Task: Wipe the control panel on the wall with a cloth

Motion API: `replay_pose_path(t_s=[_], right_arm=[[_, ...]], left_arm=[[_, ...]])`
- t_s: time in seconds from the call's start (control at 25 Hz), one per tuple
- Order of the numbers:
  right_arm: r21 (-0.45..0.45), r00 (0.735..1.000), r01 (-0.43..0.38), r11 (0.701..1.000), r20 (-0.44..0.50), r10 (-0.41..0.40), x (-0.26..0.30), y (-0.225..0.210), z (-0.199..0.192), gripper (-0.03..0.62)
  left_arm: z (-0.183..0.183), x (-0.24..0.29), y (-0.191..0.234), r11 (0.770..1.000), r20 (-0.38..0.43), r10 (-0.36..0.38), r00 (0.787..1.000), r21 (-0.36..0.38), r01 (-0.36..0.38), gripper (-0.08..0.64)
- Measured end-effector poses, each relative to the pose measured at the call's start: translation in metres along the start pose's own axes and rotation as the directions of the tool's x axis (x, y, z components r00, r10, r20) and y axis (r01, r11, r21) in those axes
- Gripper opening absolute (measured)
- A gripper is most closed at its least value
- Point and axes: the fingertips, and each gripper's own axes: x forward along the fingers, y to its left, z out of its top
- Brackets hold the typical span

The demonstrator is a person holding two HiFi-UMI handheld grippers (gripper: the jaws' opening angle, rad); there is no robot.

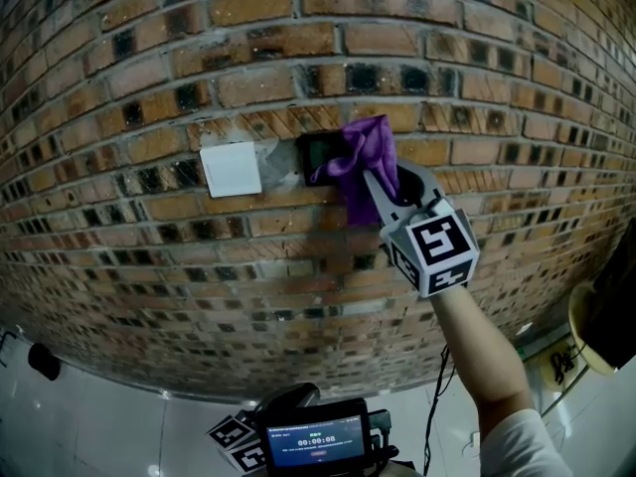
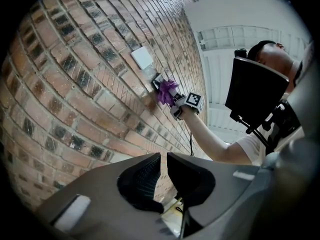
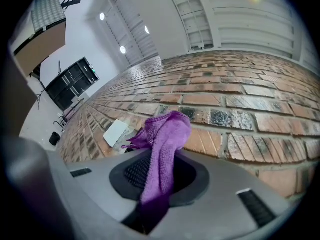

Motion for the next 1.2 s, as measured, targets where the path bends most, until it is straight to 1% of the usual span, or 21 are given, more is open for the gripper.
replay_pose_path(t_s=[0.32, 0.72, 1.2], right_arm=[[-0.009, 0.998, 0.048, 0.999, -0.030, -0.049, -0.017, -0.021, -0.008, 0.081], [-0.003, 0.994, 0.093, 0.996, -0.061, -0.093, -0.036, -0.031, -0.015, 0.081], [0.012, 0.992, 0.121, 0.993, -0.049, -0.120, -0.062, -0.019, -0.002, 0.081]], left_arm=[[-0.001, 0.000, 0.000, 1.000, -0.003, -0.011, 1.000, -0.007, 0.011, 0.034], [0.000, 0.000, -0.002, 0.999, -0.017, -0.036, 0.999, -0.009, 0.036, 0.034], [0.004, -0.007, -0.004, 0.998, -0.030, -0.063, 0.998, -0.004, 0.063, 0.034]])
